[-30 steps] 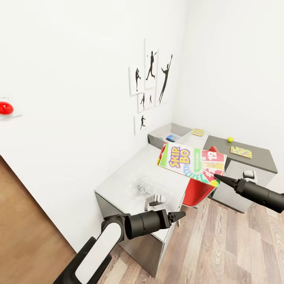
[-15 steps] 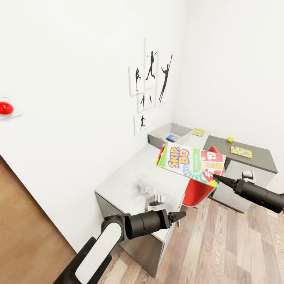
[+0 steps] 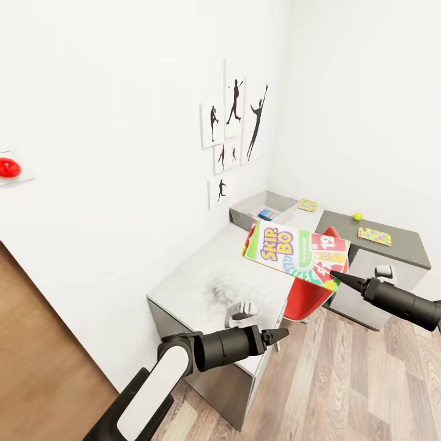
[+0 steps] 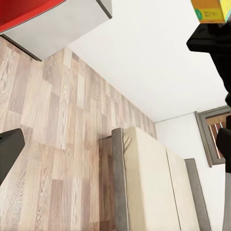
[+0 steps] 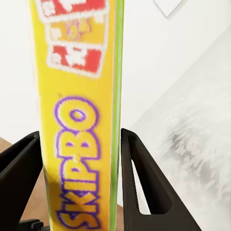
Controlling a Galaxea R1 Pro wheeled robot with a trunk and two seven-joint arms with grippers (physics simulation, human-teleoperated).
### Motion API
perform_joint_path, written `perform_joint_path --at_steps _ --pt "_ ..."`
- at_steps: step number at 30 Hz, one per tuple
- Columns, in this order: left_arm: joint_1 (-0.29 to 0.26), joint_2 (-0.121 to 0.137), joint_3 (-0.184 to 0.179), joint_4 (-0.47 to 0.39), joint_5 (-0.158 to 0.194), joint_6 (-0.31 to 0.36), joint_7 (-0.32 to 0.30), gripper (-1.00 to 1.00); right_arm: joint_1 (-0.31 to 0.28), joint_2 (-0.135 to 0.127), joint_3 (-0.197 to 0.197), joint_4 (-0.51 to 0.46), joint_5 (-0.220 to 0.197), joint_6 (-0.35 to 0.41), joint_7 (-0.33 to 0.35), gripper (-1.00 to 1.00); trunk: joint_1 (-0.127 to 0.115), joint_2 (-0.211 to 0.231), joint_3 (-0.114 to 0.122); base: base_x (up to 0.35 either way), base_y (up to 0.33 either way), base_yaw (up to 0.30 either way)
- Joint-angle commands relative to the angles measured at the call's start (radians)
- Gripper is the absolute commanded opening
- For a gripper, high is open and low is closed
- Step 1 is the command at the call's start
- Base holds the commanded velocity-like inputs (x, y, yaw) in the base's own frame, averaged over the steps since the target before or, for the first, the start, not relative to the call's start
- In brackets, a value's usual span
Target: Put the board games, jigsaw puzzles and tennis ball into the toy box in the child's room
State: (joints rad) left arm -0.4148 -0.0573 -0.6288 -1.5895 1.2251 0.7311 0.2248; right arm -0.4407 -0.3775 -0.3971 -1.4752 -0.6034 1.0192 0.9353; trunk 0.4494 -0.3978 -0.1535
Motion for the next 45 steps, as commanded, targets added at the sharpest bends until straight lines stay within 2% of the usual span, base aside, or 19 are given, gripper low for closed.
perform_joint_path --at_steps 1,22,45 --pt "-0.001 0.000 0.000 -0.001 0.011 0.002 0.009 1.00 -0.001 0.001 -0.001 -0.002 0.004 0.003 0.005 -1.00 0.001 -0.002 -0.002 0.000 0.000 0.000" --pt "0.000 0.002 0.000 -0.001 0.013 0.004 0.005 1.00 0.019 0.002 -0.003 -0.058 0.004 0.004 0.006 -1.00 0.001 -0.002 -0.002 0.000 0.000 0.000" --pt "0.011 0.003 0.001 0.000 0.013 0.003 -0.004 1.00 0.026 0.002 -0.003 -0.068 0.004 0.004 0.007 -1.00 0.001 -0.002 0.000 0.000 0.000 0.000"
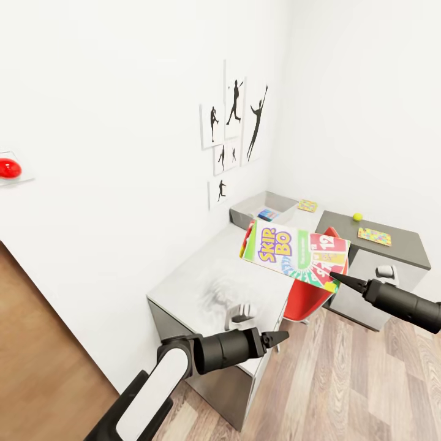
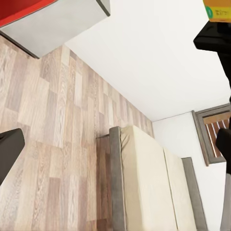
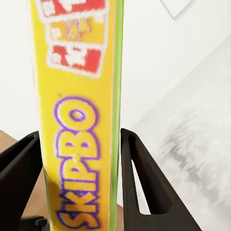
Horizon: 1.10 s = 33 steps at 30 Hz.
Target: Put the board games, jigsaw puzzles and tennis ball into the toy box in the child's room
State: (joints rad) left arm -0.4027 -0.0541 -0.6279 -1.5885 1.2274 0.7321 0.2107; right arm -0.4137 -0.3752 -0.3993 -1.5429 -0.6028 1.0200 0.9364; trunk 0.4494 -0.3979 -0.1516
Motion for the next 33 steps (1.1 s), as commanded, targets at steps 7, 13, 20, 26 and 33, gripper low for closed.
perform_joint_path --at_steps 7,13,20,26,33 --pt "0.004 0.001 0.000 -0.001 0.010 0.002 0.008 1.00 -0.001 0.000 -0.001 0.000 0.003 0.003 0.006 -1.00 0.001 -0.002 0.002 0.000 0.000 0.000" --pt "0.006 0.001 0.000 -0.001 0.008 0.001 0.009 1.00 0.000 0.001 -0.001 0.000 0.003 0.003 0.006 -1.00 0.001 -0.002 0.007 0.000 0.000 0.000" --pt "0.007 0.001 -0.001 -0.001 0.009 -0.001 0.009 1.00 0.001 0.001 -0.001 0.000 0.003 0.003 0.005 -1.00 0.001 -0.002 0.015 0.000 0.000 0.000" --pt "0.007 0.000 -0.001 -0.001 0.009 -0.001 0.009 1.00 0.001 0.001 -0.001 0.000 0.003 0.002 0.005 -1.00 0.001 -0.002 0.022 0.000 0.000 0.000" --pt "0.007 0.000 -0.001 -0.001 -0.007 -0.002 0.010 1.00 0.001 0.001 -0.001 -0.001 0.003 0.002 0.006 -1.00 0.001 -0.002 0.028 0.000 0.000 0.000"
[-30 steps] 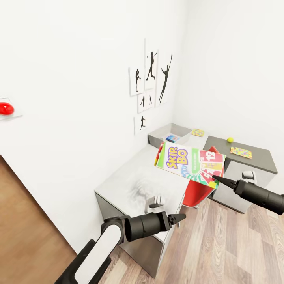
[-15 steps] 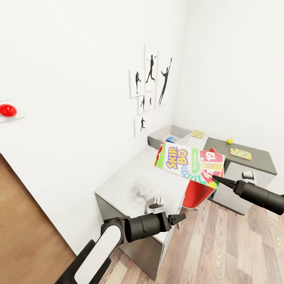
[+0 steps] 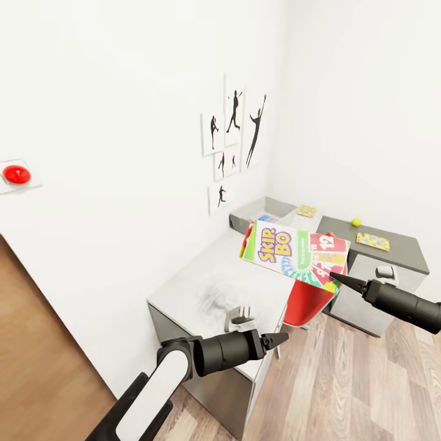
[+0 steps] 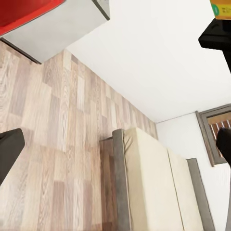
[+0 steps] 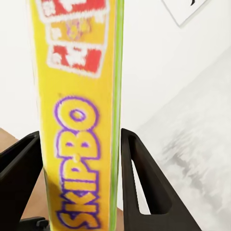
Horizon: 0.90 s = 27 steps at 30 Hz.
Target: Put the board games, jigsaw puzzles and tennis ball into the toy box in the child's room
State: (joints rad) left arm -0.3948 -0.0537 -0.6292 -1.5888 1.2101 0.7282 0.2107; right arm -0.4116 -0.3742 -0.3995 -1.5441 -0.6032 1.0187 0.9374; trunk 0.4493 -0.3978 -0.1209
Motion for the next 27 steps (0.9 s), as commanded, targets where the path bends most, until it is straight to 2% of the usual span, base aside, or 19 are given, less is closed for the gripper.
perform_joint_path --at_steps 1,6,10,17,27 --pt "-0.001 0.000 0.000 -0.001 0.010 0.002 0.010 1.00 -0.001 0.000 -0.001 0.000 0.003 0.003 0.005 -1.00 0.001 -0.002 -0.002 0.000 0.000 0.000" --pt "0.000 -0.002 -0.001 -0.001 -0.029 0.002 0.009 1.00 -0.001 0.000 -0.001 0.000 0.003 0.003 0.005 -1.00 0.001 -0.002 0.000 0.000 -0.005 0.000" --pt "0.000 -0.003 -0.001 0.000 -0.041 0.002 0.009 1.00 -0.001 0.000 -0.001 -0.001 0.003 0.003 0.006 -1.00 0.001 -0.002 0.000 0.000 -0.066 0.005" --pt "0.000 -0.003 -0.001 0.000 -0.049 0.002 0.009 1.00 -0.001 0.000 -0.001 -0.001 0.003 0.003 0.005 -1.00 0.001 -0.002 0.001 0.000 -0.181 0.079" --pt "0.001 -0.003 0.000 0.000 -0.051 0.002 0.008 1.00 -0.001 0.002 0.001 -0.002 0.003 0.003 0.004 -1.00 0.001 -0.002 0.001 0.000 -0.250 0.216"
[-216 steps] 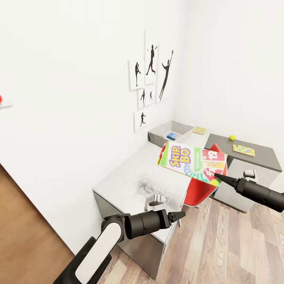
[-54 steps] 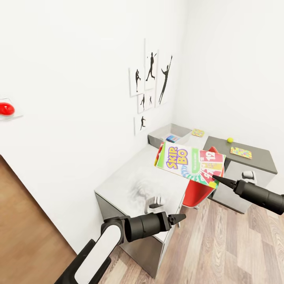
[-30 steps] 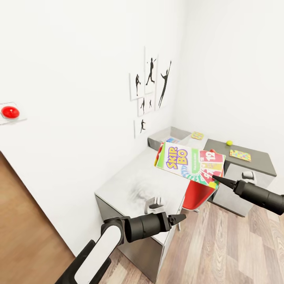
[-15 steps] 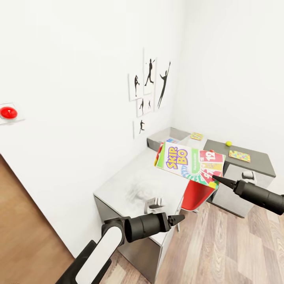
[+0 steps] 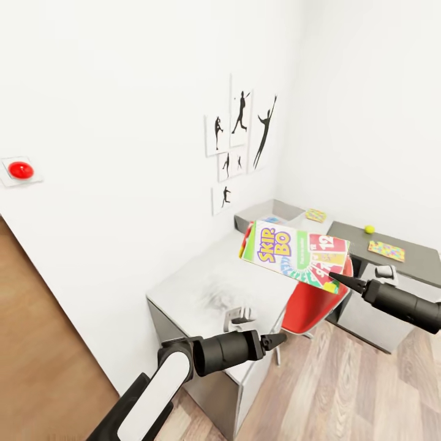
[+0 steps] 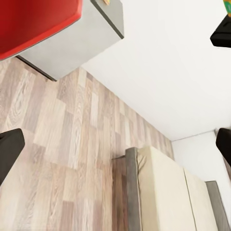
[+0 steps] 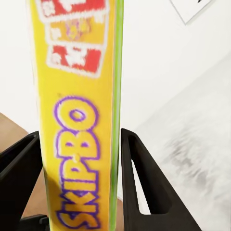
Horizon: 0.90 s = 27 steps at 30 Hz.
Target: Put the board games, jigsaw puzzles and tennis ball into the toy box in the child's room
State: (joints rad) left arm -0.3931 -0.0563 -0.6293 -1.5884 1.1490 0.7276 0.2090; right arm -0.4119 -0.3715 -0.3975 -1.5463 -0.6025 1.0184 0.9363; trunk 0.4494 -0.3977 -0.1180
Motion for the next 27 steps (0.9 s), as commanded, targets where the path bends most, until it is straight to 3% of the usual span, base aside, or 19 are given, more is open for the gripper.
perform_joint_path --at_steps 1,9,27 --pt "-0.001 0.000 0.000 -0.001 0.011 0.003 0.010 1.00 -0.001 0.000 -0.001 0.000 0.003 0.003 0.005 -1.00 0.001 -0.002 -0.002 0.000 -0.245 0.224" --pt "0.007 0.000 0.000 -0.001 0.012 -0.004 0.009 1.00 -0.001 0.020 0.020 -0.001 0.004 0.002 -0.001 -1.00 0.001 -0.002 -0.002 0.000 -0.119 0.107" --pt "0.014 0.000 0.000 -0.001 0.007 -0.025 0.011 1.00 -0.001 0.027 0.042 -0.002 0.004 0.002 -0.002 -1.00 0.001 -0.002 -0.002 0.006 -0.040 0.014"
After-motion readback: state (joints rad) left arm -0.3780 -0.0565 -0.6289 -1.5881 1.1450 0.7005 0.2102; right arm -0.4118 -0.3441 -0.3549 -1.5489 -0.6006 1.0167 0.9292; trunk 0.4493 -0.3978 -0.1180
